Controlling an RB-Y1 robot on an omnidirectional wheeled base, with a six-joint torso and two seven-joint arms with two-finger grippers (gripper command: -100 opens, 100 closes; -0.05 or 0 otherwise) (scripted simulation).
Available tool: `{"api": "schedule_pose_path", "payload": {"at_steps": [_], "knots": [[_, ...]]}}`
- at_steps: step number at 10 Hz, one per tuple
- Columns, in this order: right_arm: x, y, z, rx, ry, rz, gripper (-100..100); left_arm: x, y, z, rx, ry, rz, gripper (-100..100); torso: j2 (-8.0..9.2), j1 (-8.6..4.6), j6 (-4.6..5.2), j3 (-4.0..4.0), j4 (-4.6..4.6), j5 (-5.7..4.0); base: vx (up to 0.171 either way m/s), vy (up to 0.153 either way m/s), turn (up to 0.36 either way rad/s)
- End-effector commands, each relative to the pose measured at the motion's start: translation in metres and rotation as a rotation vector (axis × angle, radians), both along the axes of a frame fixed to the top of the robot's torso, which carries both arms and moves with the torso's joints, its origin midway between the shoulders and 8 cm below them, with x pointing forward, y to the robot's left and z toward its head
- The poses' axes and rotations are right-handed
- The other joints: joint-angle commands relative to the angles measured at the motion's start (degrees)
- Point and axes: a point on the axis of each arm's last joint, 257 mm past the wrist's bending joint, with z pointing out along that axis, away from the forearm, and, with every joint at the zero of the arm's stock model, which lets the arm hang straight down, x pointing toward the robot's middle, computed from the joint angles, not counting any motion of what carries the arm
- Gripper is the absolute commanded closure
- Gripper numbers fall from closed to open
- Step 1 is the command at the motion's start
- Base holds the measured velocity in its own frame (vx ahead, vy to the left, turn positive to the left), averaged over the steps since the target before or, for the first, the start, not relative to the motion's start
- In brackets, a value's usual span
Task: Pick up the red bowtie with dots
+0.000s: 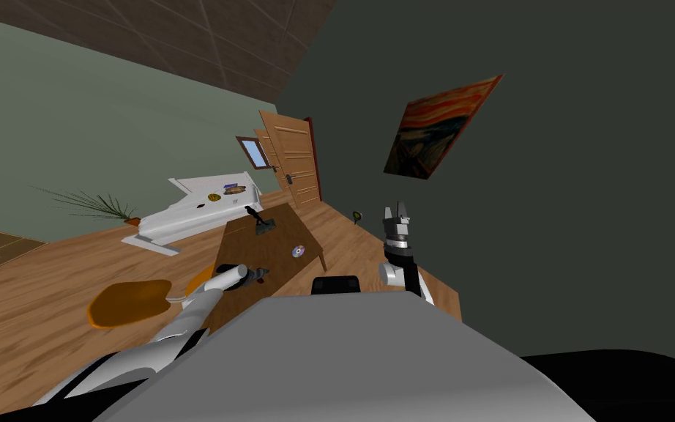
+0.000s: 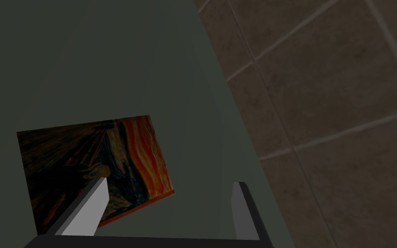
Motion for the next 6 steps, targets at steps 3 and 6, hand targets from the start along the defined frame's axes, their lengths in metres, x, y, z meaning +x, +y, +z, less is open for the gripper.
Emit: {"api": "schedule_pose_path", "payload": {"at_steps": [3, 6], "knots": [[0.0, 0.0, 0.0, 0.0, 0.0, 0.0, 0, -0.019, 0.015, 0.004, -0.04, 0.044, 0.123, -100, 0.0, 0.0, -0.01, 0.0, 0.0, 0.0, 0.005, -0.005, -0.105], [0.0, 0.0, 0.0, 0.0, 0.0, 0.0, 0, -0.021, 0.005, -0.009, -0.036, 0.039, 0.1, -100, 0.02, 0.01, -0.02, 0.01, 0.0, 0.01, 0.02, 0.011, 0.011]]}}
